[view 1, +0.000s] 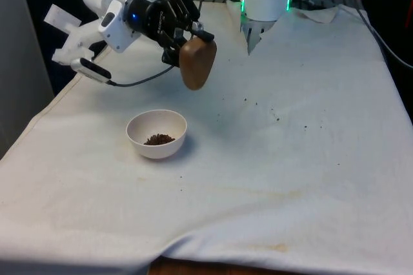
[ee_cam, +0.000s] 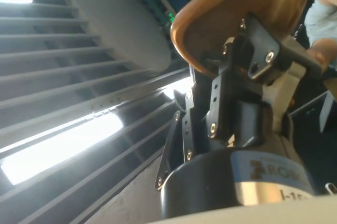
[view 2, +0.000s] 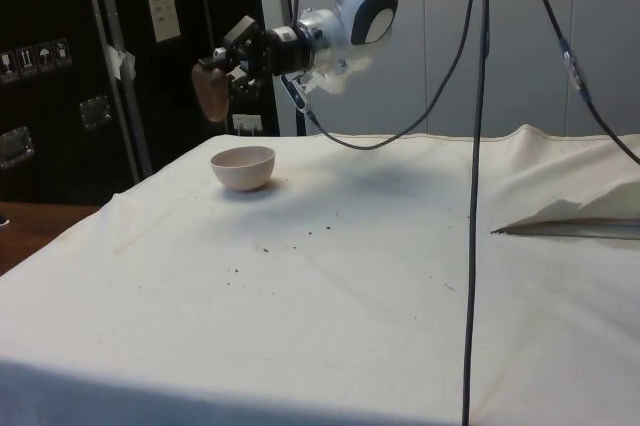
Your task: Pour the coffee beans from the cup into the bowl.
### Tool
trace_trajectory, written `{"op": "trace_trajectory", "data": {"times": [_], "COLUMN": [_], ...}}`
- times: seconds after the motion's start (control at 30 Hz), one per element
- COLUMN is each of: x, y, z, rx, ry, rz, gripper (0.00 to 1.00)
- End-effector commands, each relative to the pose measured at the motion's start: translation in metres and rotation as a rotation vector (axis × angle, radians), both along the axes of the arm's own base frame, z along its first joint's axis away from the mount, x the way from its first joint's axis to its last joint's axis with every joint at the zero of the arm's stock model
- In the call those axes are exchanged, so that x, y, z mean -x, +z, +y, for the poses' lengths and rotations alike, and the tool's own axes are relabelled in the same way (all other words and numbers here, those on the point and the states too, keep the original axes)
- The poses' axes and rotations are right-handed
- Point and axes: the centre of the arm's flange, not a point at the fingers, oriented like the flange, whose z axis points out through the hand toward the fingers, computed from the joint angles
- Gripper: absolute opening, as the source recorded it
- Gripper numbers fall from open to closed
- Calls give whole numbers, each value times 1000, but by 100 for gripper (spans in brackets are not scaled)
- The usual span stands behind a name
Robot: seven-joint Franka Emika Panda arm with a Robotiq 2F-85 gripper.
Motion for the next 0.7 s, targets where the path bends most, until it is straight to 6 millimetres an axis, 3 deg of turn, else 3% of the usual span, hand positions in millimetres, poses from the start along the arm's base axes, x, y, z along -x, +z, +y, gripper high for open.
{"op": "trace_trajectory", "data": {"times": [0.0, 0.67], "x": [0, -5], "y": [0, 8], "z": [2, 17], "rx": [24, 145], "ry": [-2, 34], "rz": [13, 28], "gripper": [3, 3]}}
